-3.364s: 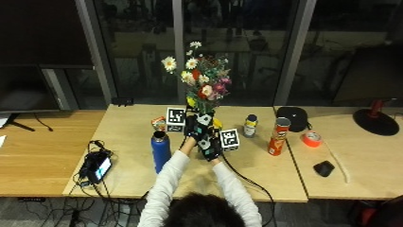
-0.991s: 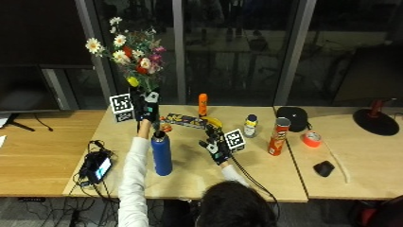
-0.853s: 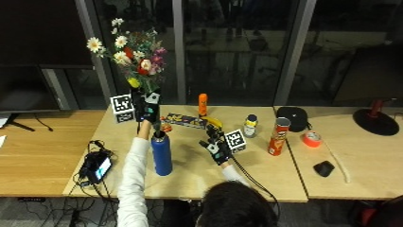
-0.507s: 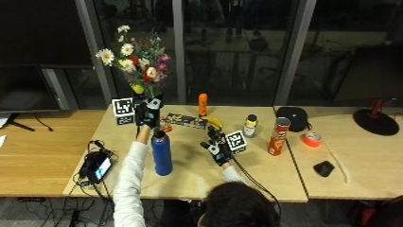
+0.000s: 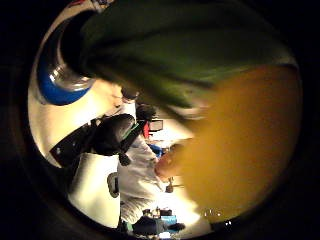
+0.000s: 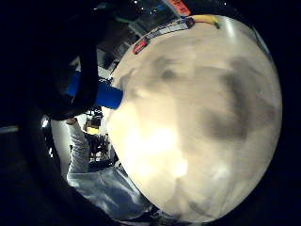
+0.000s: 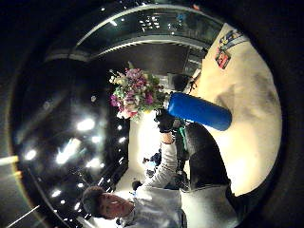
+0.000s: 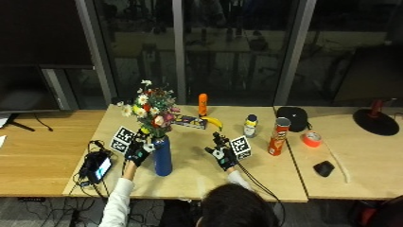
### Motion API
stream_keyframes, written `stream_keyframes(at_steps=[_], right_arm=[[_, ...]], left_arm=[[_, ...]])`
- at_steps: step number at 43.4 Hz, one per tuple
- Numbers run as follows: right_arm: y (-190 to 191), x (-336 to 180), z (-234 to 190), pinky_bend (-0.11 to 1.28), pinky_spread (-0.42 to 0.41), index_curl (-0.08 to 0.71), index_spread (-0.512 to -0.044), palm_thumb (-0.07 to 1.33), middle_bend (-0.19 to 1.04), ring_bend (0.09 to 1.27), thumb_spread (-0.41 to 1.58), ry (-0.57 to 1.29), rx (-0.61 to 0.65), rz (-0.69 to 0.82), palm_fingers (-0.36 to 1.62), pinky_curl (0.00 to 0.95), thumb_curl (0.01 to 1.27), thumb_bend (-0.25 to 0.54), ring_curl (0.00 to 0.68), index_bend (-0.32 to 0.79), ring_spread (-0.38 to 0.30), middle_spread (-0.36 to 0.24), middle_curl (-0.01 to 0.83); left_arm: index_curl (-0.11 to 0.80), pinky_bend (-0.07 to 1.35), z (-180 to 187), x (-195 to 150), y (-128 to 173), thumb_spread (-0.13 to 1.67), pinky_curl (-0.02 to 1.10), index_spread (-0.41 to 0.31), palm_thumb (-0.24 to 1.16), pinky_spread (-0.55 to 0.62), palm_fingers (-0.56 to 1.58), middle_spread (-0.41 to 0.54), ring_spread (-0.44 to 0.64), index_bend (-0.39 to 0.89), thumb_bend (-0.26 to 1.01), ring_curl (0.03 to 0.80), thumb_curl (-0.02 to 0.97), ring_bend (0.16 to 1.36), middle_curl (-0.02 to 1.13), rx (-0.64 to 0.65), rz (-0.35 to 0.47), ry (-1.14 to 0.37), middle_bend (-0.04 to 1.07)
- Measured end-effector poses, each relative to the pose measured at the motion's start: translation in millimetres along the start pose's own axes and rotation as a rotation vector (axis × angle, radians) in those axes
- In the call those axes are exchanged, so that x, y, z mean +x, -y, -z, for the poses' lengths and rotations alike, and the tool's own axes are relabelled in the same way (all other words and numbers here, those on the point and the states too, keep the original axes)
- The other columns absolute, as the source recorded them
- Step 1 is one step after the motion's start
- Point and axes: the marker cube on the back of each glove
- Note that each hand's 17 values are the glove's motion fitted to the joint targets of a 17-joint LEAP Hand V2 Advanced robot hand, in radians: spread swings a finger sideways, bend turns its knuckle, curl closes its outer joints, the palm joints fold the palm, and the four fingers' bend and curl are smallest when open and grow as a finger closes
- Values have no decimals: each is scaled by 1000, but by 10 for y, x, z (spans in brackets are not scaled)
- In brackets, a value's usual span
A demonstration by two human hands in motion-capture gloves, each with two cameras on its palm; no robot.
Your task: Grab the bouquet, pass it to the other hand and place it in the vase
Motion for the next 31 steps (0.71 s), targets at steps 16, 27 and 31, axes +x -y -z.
stream_keyframes(at_steps=[16,27,31], right_arm=[[-65,162,125,643,285,248,-370,683,171,449,1059,-152,82,-144,153,343,420,-22,283,146,102,-73,271],[-31,230,45,632,284,248,-366,695,175,445,1062,-162,108,-129,157,343,428,-20,283,147,102,-67,272],[10,338,40,627,283,249,-365,699,179,440,1061,-220,123,-93,162,342,429,-21,282,147,102,-65,273]], left_arm=[[196,390,-8,79,-55,864,326,185,529,484,-158,435,505,72,-35,295,448,545,301,37,-14,2,177],[166,355,21,160,-123,874,317,188,521,489,-142,453,530,93,-34,284,408,535,292,4,13,1,179],[162,341,72,105,-85,875,314,188,522,486,-130,456,530,101,-33,279,398,531,290,-2,17,31,180]])
